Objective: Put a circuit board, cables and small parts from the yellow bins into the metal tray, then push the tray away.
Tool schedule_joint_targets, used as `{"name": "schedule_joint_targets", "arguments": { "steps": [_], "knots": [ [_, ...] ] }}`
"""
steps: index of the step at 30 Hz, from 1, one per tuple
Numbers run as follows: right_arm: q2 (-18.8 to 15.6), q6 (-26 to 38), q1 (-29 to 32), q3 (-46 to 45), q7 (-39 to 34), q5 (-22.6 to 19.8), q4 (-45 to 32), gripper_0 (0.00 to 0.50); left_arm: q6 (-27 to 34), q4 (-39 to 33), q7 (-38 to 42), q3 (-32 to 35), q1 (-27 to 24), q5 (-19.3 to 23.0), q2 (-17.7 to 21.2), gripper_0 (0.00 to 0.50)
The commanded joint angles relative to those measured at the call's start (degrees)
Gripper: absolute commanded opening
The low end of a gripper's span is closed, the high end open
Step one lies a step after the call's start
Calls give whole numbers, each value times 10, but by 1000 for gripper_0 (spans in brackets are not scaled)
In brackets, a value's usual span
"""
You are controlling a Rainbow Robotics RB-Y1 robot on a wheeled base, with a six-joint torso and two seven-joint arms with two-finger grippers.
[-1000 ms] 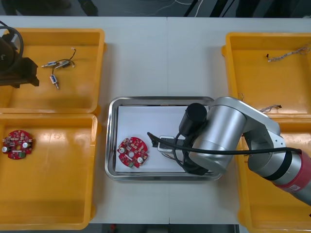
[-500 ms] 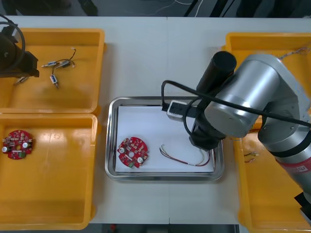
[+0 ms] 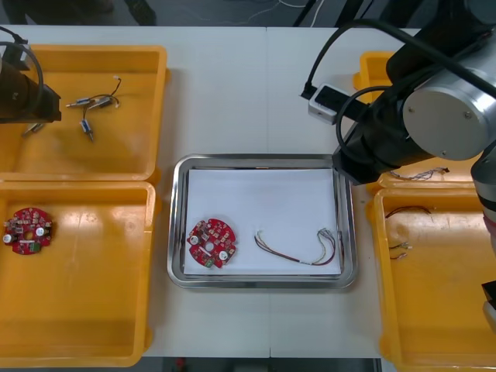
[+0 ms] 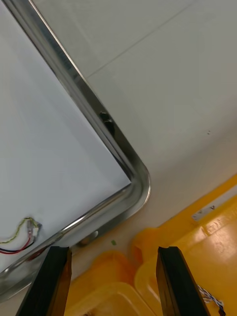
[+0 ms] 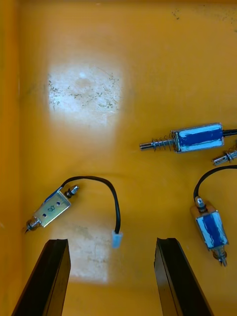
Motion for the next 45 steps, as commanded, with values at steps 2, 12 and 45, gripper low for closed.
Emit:
{"name": "schedule_joint_targets", "arguments": {
  "steps": [2, 12, 45],
  "knots": [
    [-33, 2, -22, -57, -32, 15, -5, 500, -24, 13, -55, -10, -31, -12, -16, 500],
    [-61, 2, -31, -112, -100, 60, 37, 500, -35, 19, -57, -29, -31, -26, -19, 458],
    [-89, 2, -123, -274, -180, 111, 416, 500, 33, -32, -43, -21, -31, -19, -19, 0]
  ]
}}
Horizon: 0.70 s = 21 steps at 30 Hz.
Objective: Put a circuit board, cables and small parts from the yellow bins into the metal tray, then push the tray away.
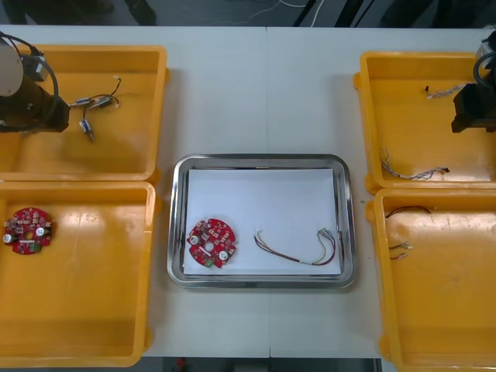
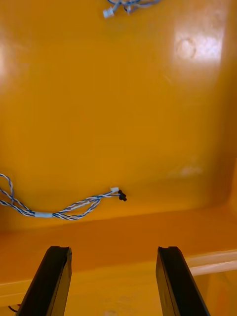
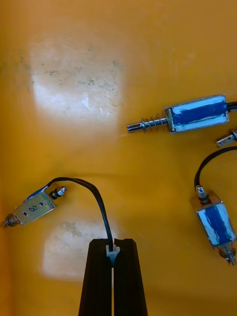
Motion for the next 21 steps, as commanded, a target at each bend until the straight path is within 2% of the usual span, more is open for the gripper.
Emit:
{"name": "schedule_joint_targets", "arguments": {
  "steps": [1, 12, 21],
  "knots": [
    [-26, 2, -16, -45, 3, -8, 14, 500, 22, -35, -41, 2, -29, 7, -4, 0],
    [-27, 0, 13, -65, 4, -14, 15, 500, 61, -77, -8, 2, -28, 25, -16, 0],
    [-24, -28, 13, -69, 12, -26, 15, 500, 62, -80, 2, 1, -27, 34, -24, 0]
  ]
}}
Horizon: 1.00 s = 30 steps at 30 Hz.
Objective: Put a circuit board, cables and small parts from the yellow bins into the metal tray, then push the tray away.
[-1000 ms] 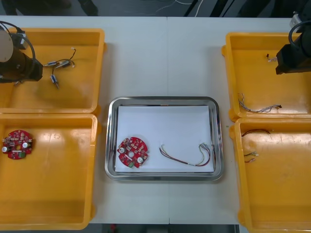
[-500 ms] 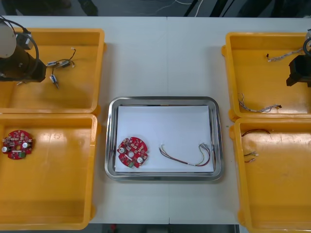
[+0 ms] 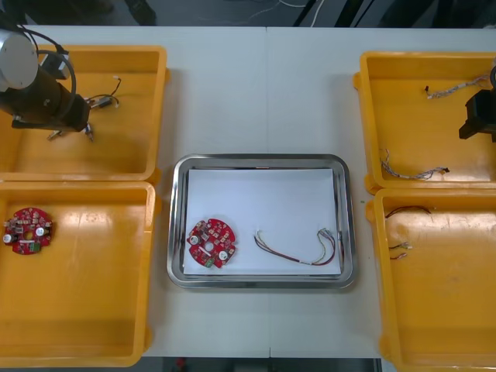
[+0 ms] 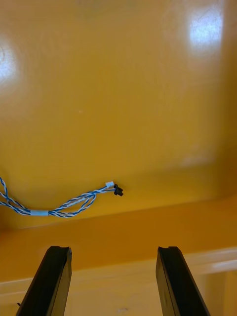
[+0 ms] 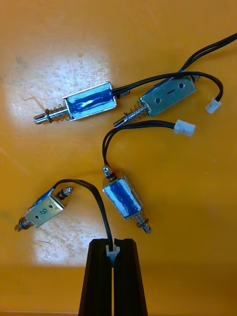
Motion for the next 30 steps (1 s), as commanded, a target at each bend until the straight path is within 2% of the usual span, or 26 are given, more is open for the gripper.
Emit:
{"name": "schedule_joint_targets", "arguments": {
  "steps": [1, 5, 6, 7, 8, 9, 10, 11, 15, 23, 30],
  "knots": [
    [-21, -24, 3, -17, 12, -8, -11, 500, 5, -17, 2, 2, -27, 6, -9, 0],
    [-19, -41, 14, -16, 12, -9, -10, 500, 5, -17, 2, 2, -27, 8, -9, 5],
    [-19, -53, 22, -16, 12, -10, -10, 500, 7, -17, 2, 2, -27, 8, -9, 76],
    [-19, -63, 29, -16, 10, -10, -10, 500, 8, -17, 2, 2, -27, 8, -9, 192],
    [-19, -67, 32, -16, 9, -11, -10, 500, 9, -17, 2, 2, -27, 8, -9, 255],
    [-18, -74, 38, -16, 9, -13, -10, 500, 11, -17, 2, 2, -27, 8, -9, 370],
    [-18, -81, 43, -16, 8, -13, -10, 500, 12, -17, 1, 2, -27, 8, -9, 462],
    [-17, -83, 46, -16, 8, -13, -10, 500, 12, -17, 1, 2, -27, 8, -9, 500],
    [-9, -99, 58, -17, 1, -13, -10, 500, 17, -17, -3, 2, -27, 6, -9, 500],
    [26, -138, 71, -26, -16, 2, -7, 500, 78, -52, -14, 13, -27, -20, -4, 500],
    [30, -186, 71, -26, -25, -4, 43, 500, 123, -63, -100, 30, -28, -12, 12, 500]
  ]
}}
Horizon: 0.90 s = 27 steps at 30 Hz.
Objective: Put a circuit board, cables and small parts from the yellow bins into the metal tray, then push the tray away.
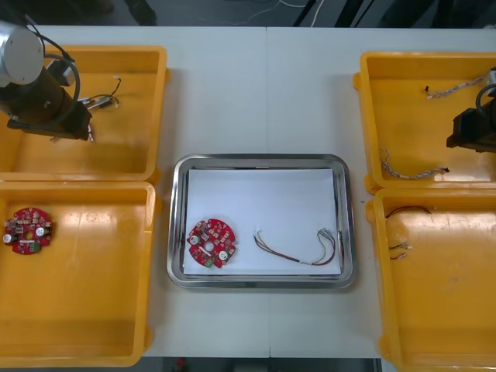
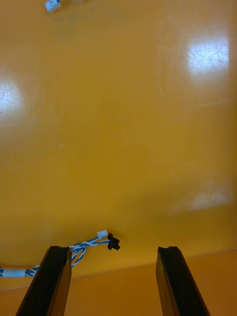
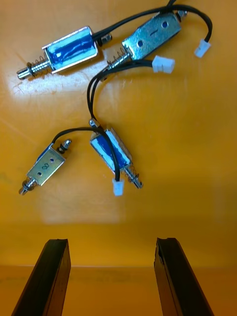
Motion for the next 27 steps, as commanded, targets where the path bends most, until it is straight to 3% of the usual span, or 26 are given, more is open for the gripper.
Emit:
{"name": "schedule_joint_targets", "arguments": {
  "steps": [1, 17, 27],
  "knots": [
    [4, -26, 2, -16, -25, 0, 27, 500, 24, -19, -109, 28, -28, 4, 17, 500],
    [37, -55, 6, 4, -114, 25, 70, 500, 31, -14, -260, 50, -28, 25, 47, 500],
    [52, -67, 21, 4, -119, 35, 70, 500, 35, 68, -397, 71, -63, 38, 47, 500]
  ]
}}
